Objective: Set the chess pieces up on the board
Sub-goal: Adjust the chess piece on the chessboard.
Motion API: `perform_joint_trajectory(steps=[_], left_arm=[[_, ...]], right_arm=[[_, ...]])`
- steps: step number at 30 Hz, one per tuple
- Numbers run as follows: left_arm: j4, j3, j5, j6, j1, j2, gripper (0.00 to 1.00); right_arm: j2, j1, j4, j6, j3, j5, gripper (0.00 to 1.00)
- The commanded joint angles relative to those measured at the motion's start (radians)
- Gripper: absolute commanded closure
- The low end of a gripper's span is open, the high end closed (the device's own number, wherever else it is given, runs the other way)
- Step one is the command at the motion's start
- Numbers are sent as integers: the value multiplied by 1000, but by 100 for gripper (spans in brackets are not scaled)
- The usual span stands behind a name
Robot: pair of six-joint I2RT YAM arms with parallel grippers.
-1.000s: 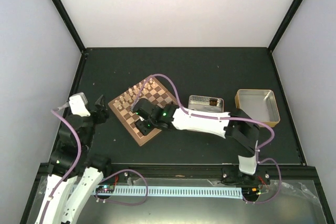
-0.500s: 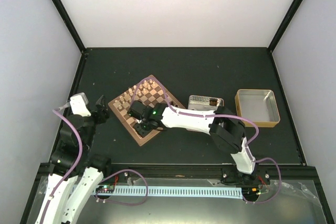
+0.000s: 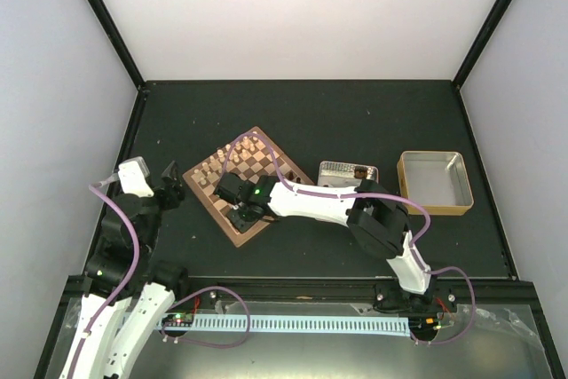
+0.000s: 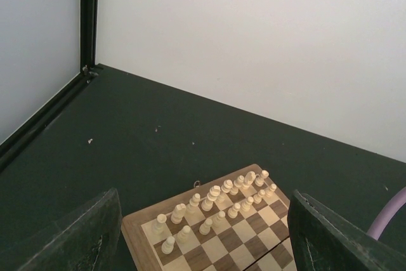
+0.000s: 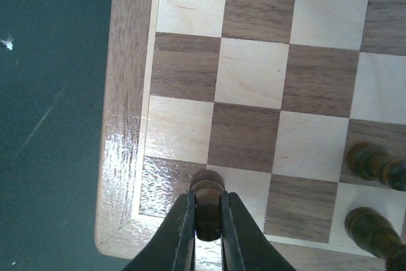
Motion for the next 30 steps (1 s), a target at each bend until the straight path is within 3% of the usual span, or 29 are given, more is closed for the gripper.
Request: perform_joint_trajectory(steps=[1,22,30], left_arm=[[25,-1,-22,10,6,-5,26],[24,-2,-21,-1,6,10,26],[24,-4,-19,-2,6,11,26]], right_arm=[[11,0,-30,9,22,68,91],[-56,0,-33,9,-56,32,91],[-88,-2,16,25,-46,26,69]])
